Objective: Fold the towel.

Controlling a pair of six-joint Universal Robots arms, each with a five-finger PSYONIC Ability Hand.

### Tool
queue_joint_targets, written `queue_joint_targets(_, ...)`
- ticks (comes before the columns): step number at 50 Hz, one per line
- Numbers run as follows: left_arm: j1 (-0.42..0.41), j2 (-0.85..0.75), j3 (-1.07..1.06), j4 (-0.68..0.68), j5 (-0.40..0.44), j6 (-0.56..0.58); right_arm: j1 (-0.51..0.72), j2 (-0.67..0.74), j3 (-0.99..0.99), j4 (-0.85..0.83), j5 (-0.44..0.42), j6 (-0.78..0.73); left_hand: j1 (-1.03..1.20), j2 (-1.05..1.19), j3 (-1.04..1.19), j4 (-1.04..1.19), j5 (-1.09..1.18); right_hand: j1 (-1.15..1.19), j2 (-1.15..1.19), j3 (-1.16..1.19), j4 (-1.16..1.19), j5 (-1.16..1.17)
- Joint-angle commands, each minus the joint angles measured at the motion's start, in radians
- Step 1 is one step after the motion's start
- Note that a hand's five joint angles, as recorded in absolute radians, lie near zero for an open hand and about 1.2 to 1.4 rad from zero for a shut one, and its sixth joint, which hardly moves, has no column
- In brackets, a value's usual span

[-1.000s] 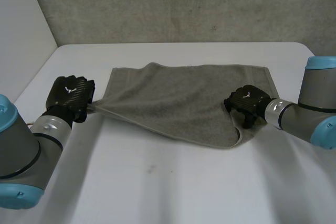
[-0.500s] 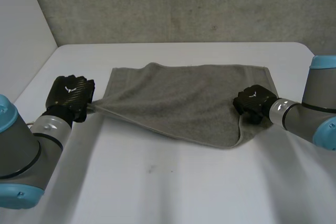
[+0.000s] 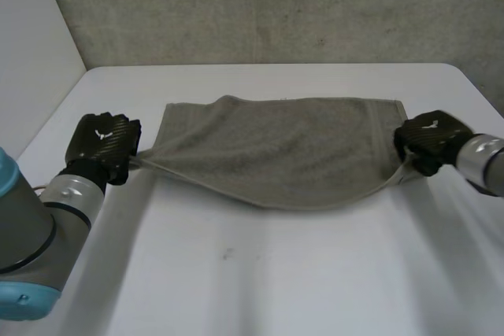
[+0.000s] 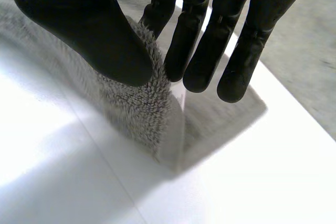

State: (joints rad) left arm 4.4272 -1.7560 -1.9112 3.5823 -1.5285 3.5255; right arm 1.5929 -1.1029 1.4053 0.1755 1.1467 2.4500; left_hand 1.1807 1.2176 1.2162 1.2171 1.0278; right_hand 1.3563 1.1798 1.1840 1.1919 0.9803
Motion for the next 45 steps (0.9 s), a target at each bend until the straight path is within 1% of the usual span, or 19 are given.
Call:
queue_joint_targets(1,0.000,0.110,-0.020,-0.057,-0.001,0.004,-0.097,-0.160,0.110,0.015,-0.010,0.017,0.216,0.179,0.180,0.179,0.194,0.040,0.217,0.212,0.204,0.241)
queue_joint_targets(7,0.000,0.271,-0.065,-0.213,-0.001,0.007,-0.212,-0.368,0.214,0.119,-0.093,0.018,0.216,0.179,0.180,0.179,0.194,0.040,0.217,0.212,0.204,0.241)
queue_joint_targets(13,-0.002,0.378,-0.104,-0.338,0.002,0.009,-0.286,-0.481,0.253,0.238,-0.153,0.012,0.216,0.179,0.180,0.179,0.194,0.040,0.217,0.212,0.204,0.241)
queue_joint_targets(22,0.006,0.375,-0.106,-0.349,0.014,0.009,-0.300,-0.483,0.279,0.233,-0.197,0.004,0.216,0.179,0.180,0.179,0.194,0.040,0.217,0.212,0.204,0.241)
queue_joint_targets(24,0.008,0.308,-0.082,-0.330,0.043,0.007,-0.294,-0.407,0.265,0.165,-0.191,0.014,0.216,0.179,0.180,0.179,0.194,0.040,0.217,0.212,0.204,0.241)
queue_joint_targets(25,0.008,0.308,-0.081,-0.330,0.044,0.007,-0.294,-0.407,0.265,0.165,-0.191,0.014,0.216,0.179,0.180,0.179,0.194,0.040,0.217,0.212,0.204,0.241)
queue_joint_targets(26,0.006,0.252,-0.056,-0.315,0.054,0.009,-0.291,-0.349,0.249,0.124,-0.180,0.017,0.216,0.179,0.180,0.179,0.194,0.040,0.217,0.212,0.204,0.241)
queue_joint_targets(27,0.006,0.251,-0.055,-0.315,0.054,0.009,-0.272,-0.295,0.224,0.093,-0.161,0.020,0.216,0.179,0.180,0.179,0.194,0.040,0.217,0.212,0.204,0.241)
queue_joint_targets(28,0.006,0.198,-0.025,-0.297,0.062,0.010,-0.272,-0.295,0.224,0.093,-0.160,0.020,0.216,0.179,0.180,0.179,0.194,0.040,0.217,0.212,0.204,0.241)
queue_joint_targets(29,0.006,0.147,0.009,-0.283,0.064,0.009,-0.234,-0.246,0.192,0.073,-0.128,0.026,0.216,0.179,0.180,0.179,0.194,0.040,0.217,0.212,0.204,0.241)
queue_joint_targets(30,0.006,0.147,0.009,-0.283,0.064,0.009,-0.234,-0.245,0.192,0.073,-0.128,0.026,0.216,0.179,0.180,0.179,0.194,0.040,0.217,0.212,0.204,0.241)
queue_joint_targets(32,0.004,0.031,0.088,-0.257,0.061,0.010,-0.141,-0.148,0.114,0.036,-0.037,0.056,0.216,0.179,0.180,0.179,0.194,0.040,0.217,0.212,0.204,0.241)
queue_joint_targets(33,0.004,0.030,0.089,-0.257,0.061,0.010,-0.140,-0.147,0.113,0.036,-0.036,0.057,0.216,0.179,0.180,0.179,0.194,0.040,0.217,0.212,0.204,0.241)
queue_joint_targets(35,0.001,-0.087,0.188,-0.247,0.057,0.010,-0.076,-0.050,0.029,-0.008,0.054,0.075,0.216,0.179,0.180,0.179,0.194,0.040,0.217,0.212,0.204,0.241)
queue_joint_targets(38,0.000,-0.146,0.245,-0.247,0.057,0.010,-0.059,-0.006,-0.008,-0.034,0.080,0.081,0.216,0.179,0.180,0.179,0.194,0.040,0.217,0.212,0.204,0.241)
queue_joint_targets(40,-0.006,-0.259,0.369,-0.250,0.050,0.009,-0.038,0.072,-0.083,-0.108,0.116,0.121,0.216,0.179,0.180,0.179,0.194,0.040,0.217,0.212,0.204,0.241)
queue_joint_targets(41,-0.006,-0.260,0.369,-0.250,0.050,0.009,-0.037,0.072,-0.083,-0.108,0.116,0.121,0.216,0.179,0.180,0.179,0.194,0.040,0.217,0.212,0.204,0.241)
queue_joint_targets(43,-0.011,-0.360,0.489,-0.254,0.050,0.009,-0.010,0.147,-0.158,-0.186,0.125,0.180,0.216,0.179,0.180,0.179,0.194,0.040,0.217,0.212,0.204,0.241)
queue_joint_targets(45,-0.012,-0.406,0.547,-0.254,0.048,0.009,0.005,0.179,-0.193,-0.223,0.131,0.205,0.216,0.179,0.180,0.179,0.194,0.040,0.217,0.212,0.204,0.241)
